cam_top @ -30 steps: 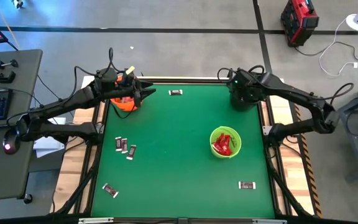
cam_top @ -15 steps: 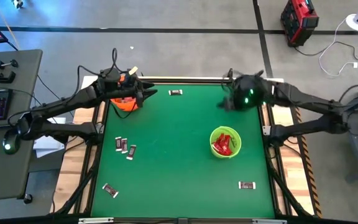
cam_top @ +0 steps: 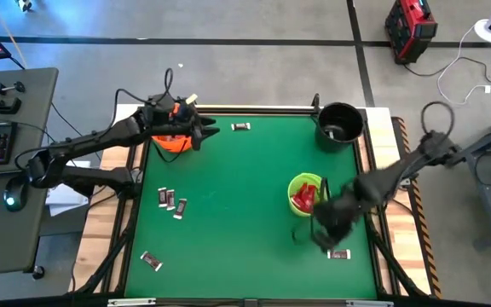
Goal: Sort candy by brand, put in halloween buckets
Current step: Put the brown chocolate bar into the black bucket
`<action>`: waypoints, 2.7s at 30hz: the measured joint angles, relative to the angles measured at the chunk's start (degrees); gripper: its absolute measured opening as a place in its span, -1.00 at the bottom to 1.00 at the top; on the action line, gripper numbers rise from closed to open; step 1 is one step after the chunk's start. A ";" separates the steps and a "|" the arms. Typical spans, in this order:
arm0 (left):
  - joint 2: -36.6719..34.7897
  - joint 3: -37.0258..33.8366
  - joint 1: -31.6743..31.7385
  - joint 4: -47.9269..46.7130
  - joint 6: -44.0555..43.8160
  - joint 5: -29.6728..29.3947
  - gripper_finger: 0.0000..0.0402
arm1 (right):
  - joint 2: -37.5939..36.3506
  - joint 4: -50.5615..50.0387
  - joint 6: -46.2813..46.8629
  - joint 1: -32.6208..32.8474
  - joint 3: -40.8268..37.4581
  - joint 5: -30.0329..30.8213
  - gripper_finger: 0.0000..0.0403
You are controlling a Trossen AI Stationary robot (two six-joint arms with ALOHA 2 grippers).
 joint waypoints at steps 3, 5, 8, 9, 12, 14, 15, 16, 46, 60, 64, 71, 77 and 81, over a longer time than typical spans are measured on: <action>0.26 0.00 -0.01 -0.18 0.00 0.93 0.03 | 5.08 -4.82 -5.53 5.70 -0.02 0.67 0.05; 0.27 0.00 -0.01 -0.18 0.00 0.99 0.03 | 8.66 -5.89 -12.12 8.22 -0.08 2.31 0.05; 0.27 0.00 0.00 -0.23 -0.02 0.99 0.03 | 14.33 -5.31 -20.84 10.30 -0.08 3.47 0.05; 0.27 0.00 0.00 -0.27 -0.04 0.99 0.03 | 16.30 -5.06 -23.58 10.82 -0.08 3.65 0.05; 0.24 0.00 0.00 -0.76 -1.09 0.99 0.03 | 21.40 -5.53 -30.87 12.00 -0.08 3.84 0.05; 0.24 0.00 -0.02 -1.27 -2.12 1.01 0.03 | 24.22 -5.86 -32.45 12.41 -0.08 5.29 0.05; 0.24 0.00 -0.01 -1.52 -2.32 1.01 0.03 | 25.49 -5.86 -32.57 12.63 -0.08 6.24 0.05; 0.24 0.00 -0.01 -1.82 -2.46 1.03 0.03 | 26.59 -5.86 -32.56 12.83 -0.08 7.19 0.05; 0.24 0.00 -0.02 -3.04 -6.03 1.01 0.03 | 31.59 2.34 -30.80 14.71 -8.51 8.69 -0.31; 0.24 0.00 -0.02 -2.96 -2.98 0.99 0.03 | 21.15 -0.69 -27.32 14.78 -6.20 10.14 -0.99; 0.24 0.00 0.00 -2.97 -2.54 1.00 0.03 | 11.84 -2.66 -21.86 13.31 -6.07 9.18 -0.99; 0.24 0.00 0.02 -2.94 -2.45 0.99 0.03 | -6.18 -1.26 -19.06 0.35 -0.30 30.46 -0.99; 0.24 0.00 0.02 -2.91 -2.68 0.99 0.03 | -15.92 -1.16 -32.70 -17.16 1.27 62.55 -0.99; 0.24 0.00 0.02 -2.42 -4.38 0.98 0.03 | -18.65 -6.96 -38.60 -30.51 -0.03 68.07 -0.99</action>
